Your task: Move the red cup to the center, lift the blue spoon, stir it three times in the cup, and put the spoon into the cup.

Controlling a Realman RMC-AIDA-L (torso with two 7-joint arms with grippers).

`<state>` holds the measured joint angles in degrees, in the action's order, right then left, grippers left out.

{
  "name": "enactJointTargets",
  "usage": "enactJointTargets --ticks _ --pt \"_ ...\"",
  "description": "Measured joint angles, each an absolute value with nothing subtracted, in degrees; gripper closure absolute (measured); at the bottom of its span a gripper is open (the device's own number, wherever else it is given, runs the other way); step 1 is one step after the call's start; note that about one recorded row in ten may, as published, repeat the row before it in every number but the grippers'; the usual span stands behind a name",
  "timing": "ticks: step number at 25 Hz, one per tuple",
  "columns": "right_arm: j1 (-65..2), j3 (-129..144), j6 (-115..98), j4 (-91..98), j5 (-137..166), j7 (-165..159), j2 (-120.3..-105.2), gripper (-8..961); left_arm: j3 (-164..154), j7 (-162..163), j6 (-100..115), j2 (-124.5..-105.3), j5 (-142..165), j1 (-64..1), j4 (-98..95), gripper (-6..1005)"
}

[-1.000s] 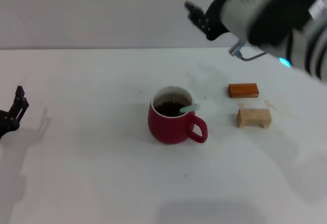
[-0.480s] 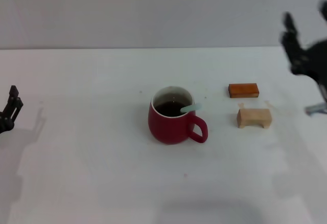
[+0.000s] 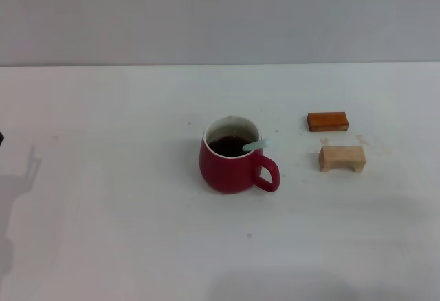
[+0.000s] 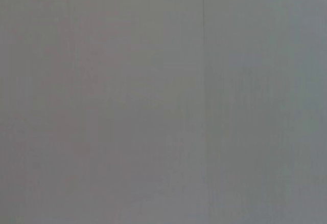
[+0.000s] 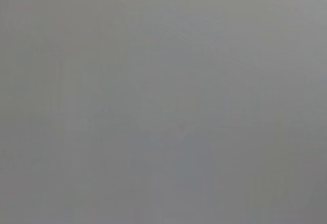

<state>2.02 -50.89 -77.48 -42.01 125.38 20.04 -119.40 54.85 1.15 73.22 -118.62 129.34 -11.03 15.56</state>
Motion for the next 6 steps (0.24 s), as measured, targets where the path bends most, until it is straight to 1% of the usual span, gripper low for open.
enactJointTargets --ticks 1,6 --pt "1.82 -50.71 -79.51 -40.45 122.90 19.02 -119.39 205 54.85 1.08 73.39 -118.60 129.12 -11.04 15.52 147" --pt "0.97 -50.55 -86.15 -34.69 118.61 13.50 -119.45 205 54.96 0.82 73.36 -118.57 128.19 -11.45 15.09 147"
